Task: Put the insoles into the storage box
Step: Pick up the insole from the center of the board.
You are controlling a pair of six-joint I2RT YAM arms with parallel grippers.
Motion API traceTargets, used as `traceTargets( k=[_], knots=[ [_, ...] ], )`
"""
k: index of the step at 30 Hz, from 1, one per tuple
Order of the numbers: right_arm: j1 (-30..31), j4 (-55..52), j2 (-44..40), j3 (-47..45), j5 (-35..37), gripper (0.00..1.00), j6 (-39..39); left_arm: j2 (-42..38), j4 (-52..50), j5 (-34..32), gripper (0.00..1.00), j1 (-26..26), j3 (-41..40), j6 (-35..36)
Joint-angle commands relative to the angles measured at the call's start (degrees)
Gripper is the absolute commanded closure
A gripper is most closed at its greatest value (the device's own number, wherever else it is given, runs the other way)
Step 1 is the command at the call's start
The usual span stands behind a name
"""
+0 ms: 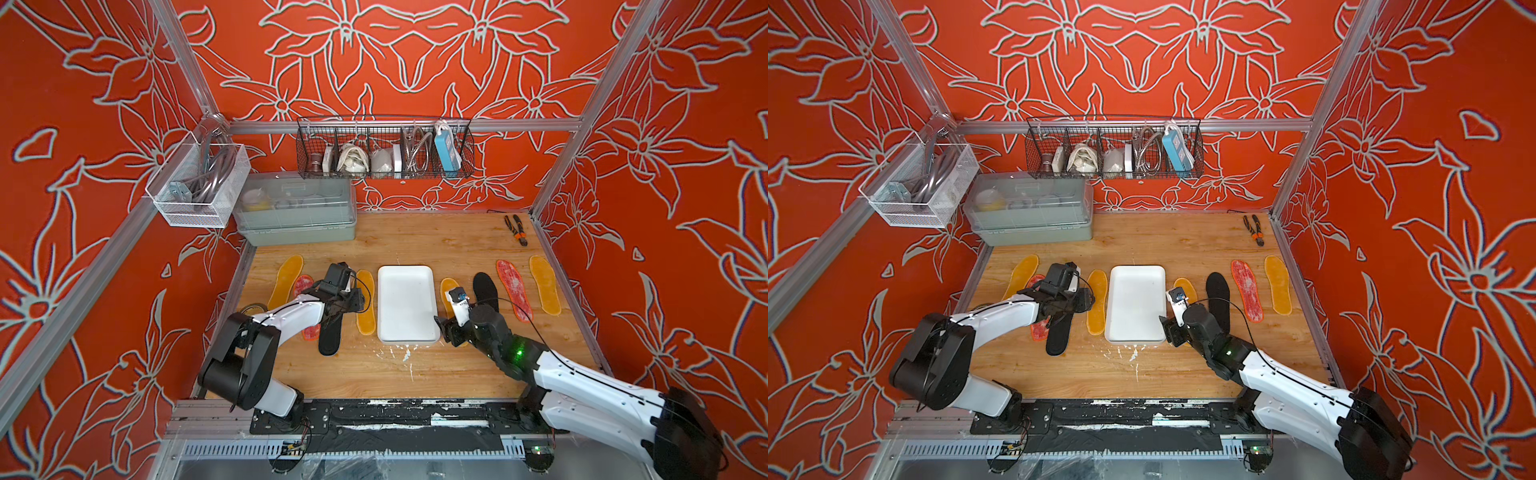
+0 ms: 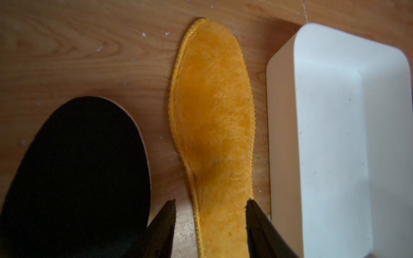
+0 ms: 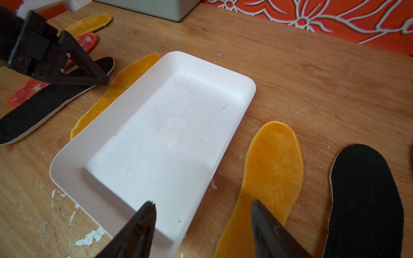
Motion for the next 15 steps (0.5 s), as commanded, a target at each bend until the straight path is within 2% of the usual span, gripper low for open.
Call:
traceTargets(
  k=[1,5,8,9,13,15],
  knots=[
    [0.0,0.8,-0.4,-0.2,0.8,0.3,0.9,3.1,-0.4,-2.0,0.47,-1.0,1.7,0.4],
    [0.0,0.8,-0.5,-0.2,1.1,0.3,0.8,5.7,-0.2,-4.1,0.48,-1.9,2.3,-0.1],
    [0.0,0.8,-0.7,-0.3,1.2,0.3,0.9,7.5,-0.5,-7.1,0.54,-2.8,2.6,-0.7],
    [0.1,0.8,-0.8,-0.3,1.4,0.3,1.1,8.3,-0.3,-8.0,0.58,-3.0,2.6,-1.0],
    [0.1,0.9,-1.2,-0.5,1.9,0.3,1.3,11.6,0.0,-10.4,0.98,-3.5,3.0,-1.4],
    [0.0,0.9,-1.3,-0.7,2.2,0.3,1.3,12.4,-0.3,-11.3,1.0,-3.5,3.2,-1.4]
  ],
)
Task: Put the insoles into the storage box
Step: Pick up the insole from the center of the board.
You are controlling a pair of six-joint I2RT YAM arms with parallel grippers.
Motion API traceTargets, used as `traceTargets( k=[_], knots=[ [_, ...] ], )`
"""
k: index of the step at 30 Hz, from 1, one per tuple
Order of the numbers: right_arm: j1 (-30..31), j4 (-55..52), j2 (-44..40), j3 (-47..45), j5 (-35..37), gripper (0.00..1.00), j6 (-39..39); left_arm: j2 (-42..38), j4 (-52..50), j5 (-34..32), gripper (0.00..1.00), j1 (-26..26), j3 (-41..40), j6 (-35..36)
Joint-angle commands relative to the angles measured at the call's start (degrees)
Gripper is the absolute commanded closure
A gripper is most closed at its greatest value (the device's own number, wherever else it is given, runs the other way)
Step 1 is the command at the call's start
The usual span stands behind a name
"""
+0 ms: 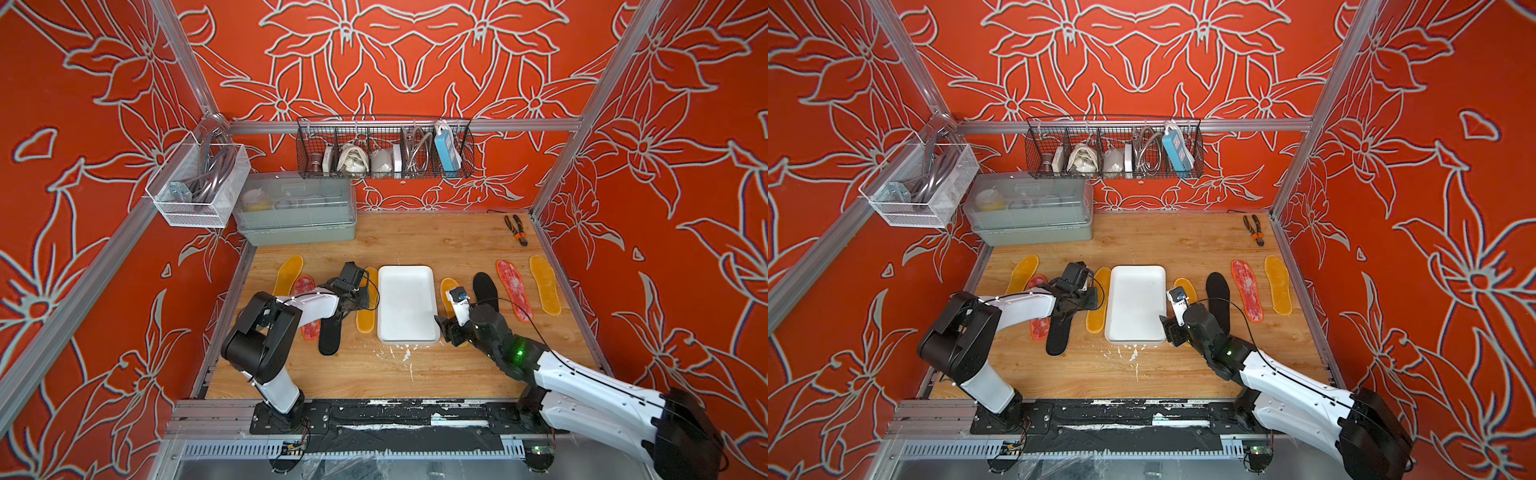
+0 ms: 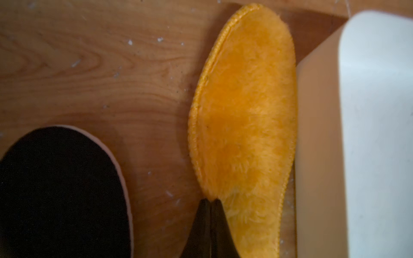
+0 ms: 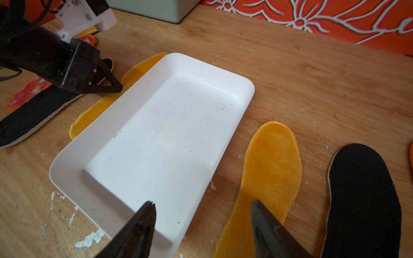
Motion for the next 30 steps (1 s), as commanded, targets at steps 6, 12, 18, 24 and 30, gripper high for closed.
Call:
traceTargets(
  k=[6,12,18,24,30],
  knots=[
    [0.1,1.0,-0.6,-0.6,2.0,0.3,0.9,-1.5,-5.0,-3.8,1.0,-0.4,-2.1,0.7],
    [0.1,1.1,0.4,-0.3,1.8,0.3,1.0,-11.2,-5.2,0.4,1.0,1.3,-4.7,0.6],
    [0.1,1.0,0.2,-0.3,2.1,0.3,1.2,-16.7,-2.4,5.8,1.0,4.6,-8.4,-0.6],
    [0.0,1.0,-0.1,-0.4,2.4,0.3,1.3,-23.1,-3.7,7.9,1.0,4.8,-9.6,-1.8],
    [0.0,0.3,-0.1,0.0,2.9,0.27,1.2,-32.3,-4.0,11.1,1.0,4.8,-11.3,-5.3]
  ],
)
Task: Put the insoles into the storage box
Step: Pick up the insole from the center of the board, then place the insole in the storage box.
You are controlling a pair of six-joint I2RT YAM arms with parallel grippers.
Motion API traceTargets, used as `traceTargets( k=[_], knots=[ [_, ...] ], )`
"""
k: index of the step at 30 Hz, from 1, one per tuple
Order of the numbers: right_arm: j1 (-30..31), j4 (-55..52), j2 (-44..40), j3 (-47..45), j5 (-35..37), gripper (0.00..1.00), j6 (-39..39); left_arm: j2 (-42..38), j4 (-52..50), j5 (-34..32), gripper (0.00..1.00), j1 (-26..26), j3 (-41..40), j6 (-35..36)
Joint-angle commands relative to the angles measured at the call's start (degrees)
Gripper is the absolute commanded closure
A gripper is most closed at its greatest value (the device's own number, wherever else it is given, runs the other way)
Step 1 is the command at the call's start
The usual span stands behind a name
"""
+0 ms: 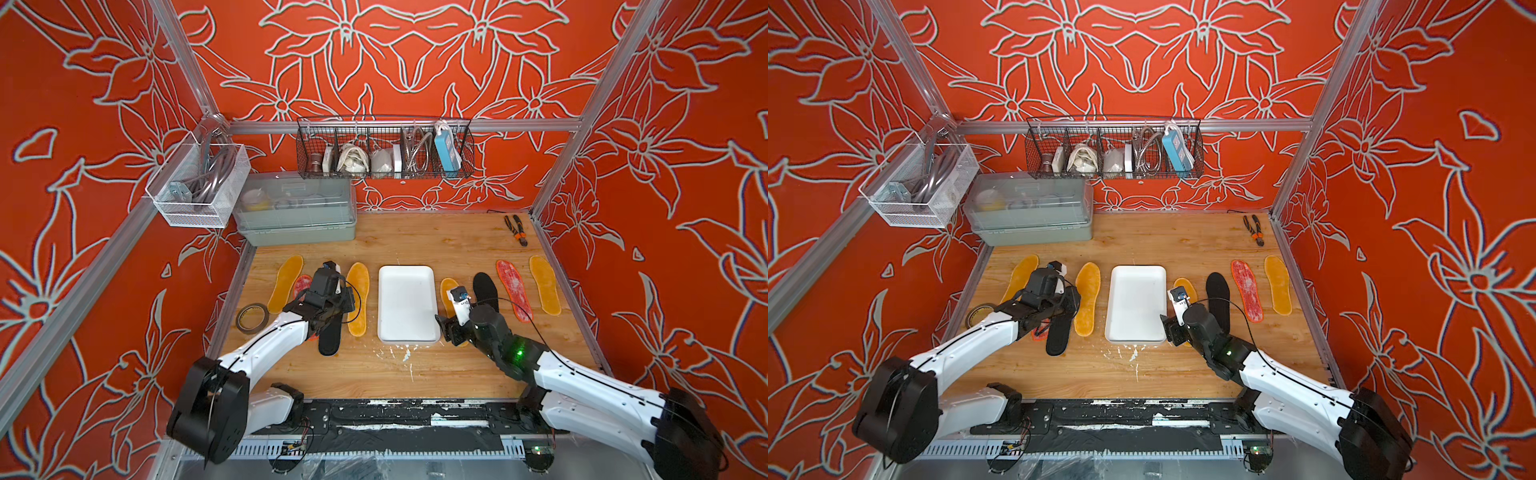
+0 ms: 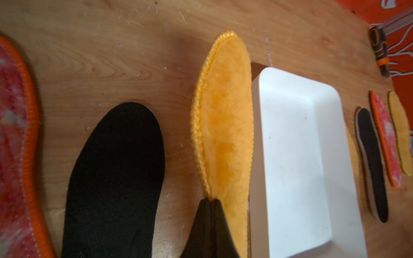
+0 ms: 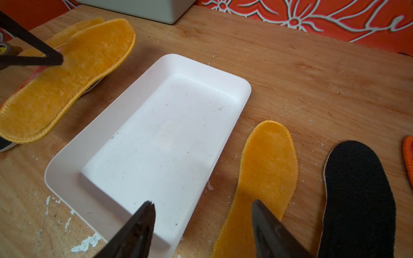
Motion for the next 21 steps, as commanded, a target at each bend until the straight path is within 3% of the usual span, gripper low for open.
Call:
traceTargets(
  k=[1,4,11,21],
  knots=[
    [0.0,0.0,-0.6,0.1,2.2,0.26,0.6,-4.4,1.1,4.0,1.0,0.1,-1.4,-3.9],
    [0.1,-0.3,-1.5,-0.2,3.4,0.23,0.7,-6.0,2.6,5.9,1.0,-0.9,-2.1,-6.8],
    [0.0,-1.6,-6.6,-2.1,9.4,0.12,1.7,-3.9,10.5,2.7,1.0,-7.6,-3.1,-12.4],
    [0.0,-3.0,-14.3,-5.1,14.9,0.06,3.2,8.5,17.9,-1.9,1.0,-15.2,0.3,-15.4]
  ],
)
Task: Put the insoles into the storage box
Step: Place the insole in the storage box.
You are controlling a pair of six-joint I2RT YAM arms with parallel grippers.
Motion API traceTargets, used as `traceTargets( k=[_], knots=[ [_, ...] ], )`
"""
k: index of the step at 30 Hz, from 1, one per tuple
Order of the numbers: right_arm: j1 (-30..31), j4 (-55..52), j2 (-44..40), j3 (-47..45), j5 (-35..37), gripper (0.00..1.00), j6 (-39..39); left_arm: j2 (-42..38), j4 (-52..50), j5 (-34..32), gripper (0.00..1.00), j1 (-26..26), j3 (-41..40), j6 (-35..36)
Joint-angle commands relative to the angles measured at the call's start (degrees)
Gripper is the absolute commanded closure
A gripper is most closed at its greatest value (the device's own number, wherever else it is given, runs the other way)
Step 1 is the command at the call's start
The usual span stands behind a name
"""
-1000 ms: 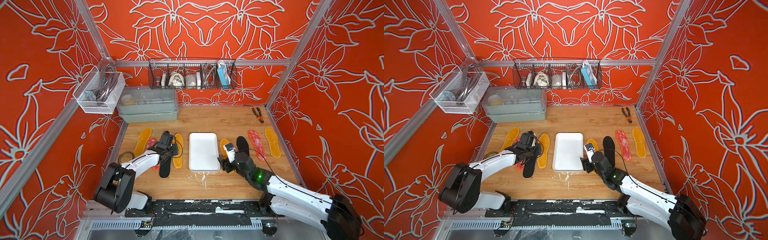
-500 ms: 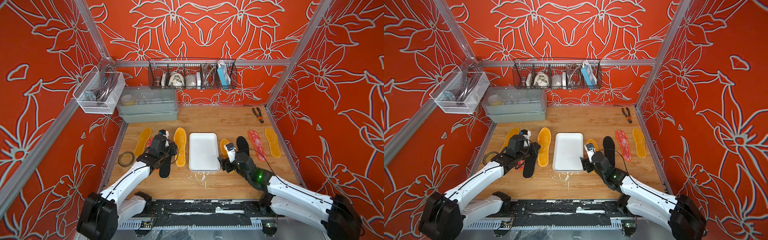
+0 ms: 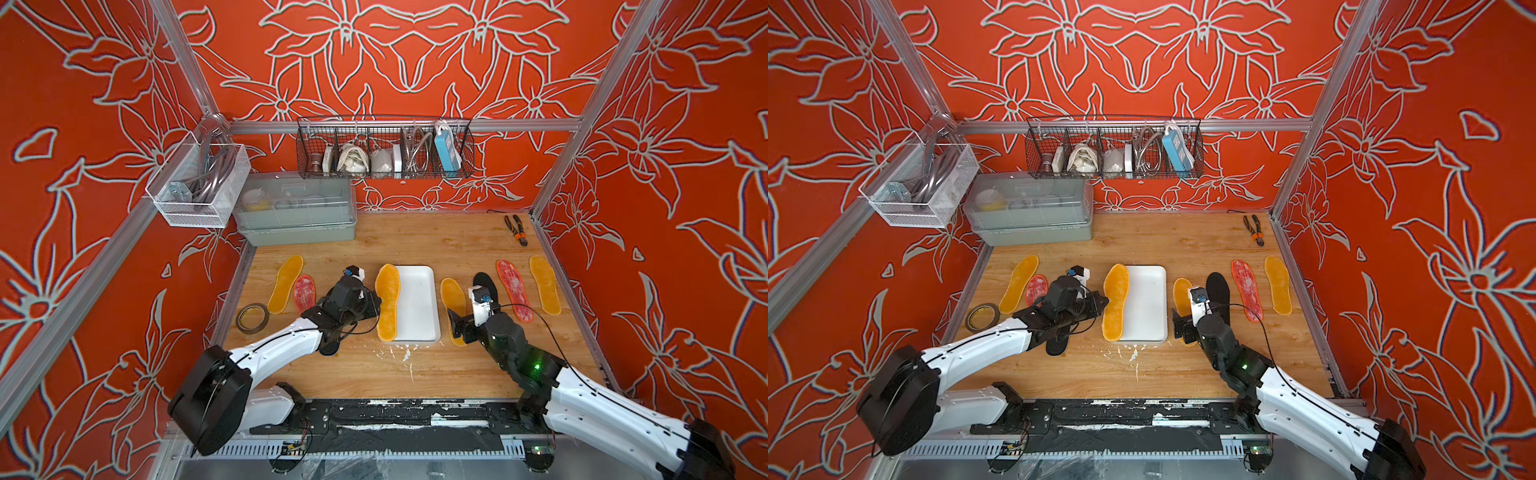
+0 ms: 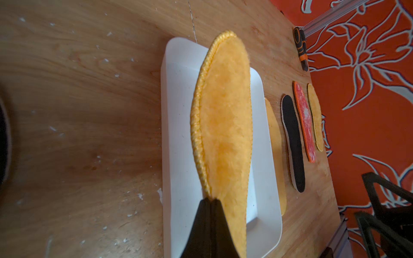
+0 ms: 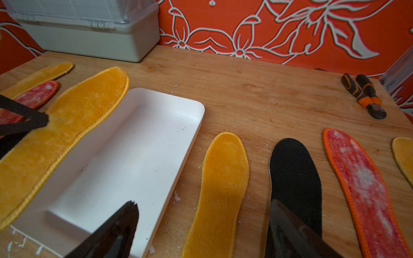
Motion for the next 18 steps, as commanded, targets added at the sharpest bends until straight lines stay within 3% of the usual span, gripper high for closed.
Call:
traceTargets(
  k=[1,18],
  knots=[
    [0.0,-1.3,-1.0,-0.9,3.0,0.06,1.2,2.7,4.1,-2.8,1.0,-1.1,1.7,-1.5],
    [-0.1,-1.0,4.6,1.2,0.7,0.06,1.1,17.2,0.5,-8.0,1.0,-4.9,9.5,0.4]
  ],
)
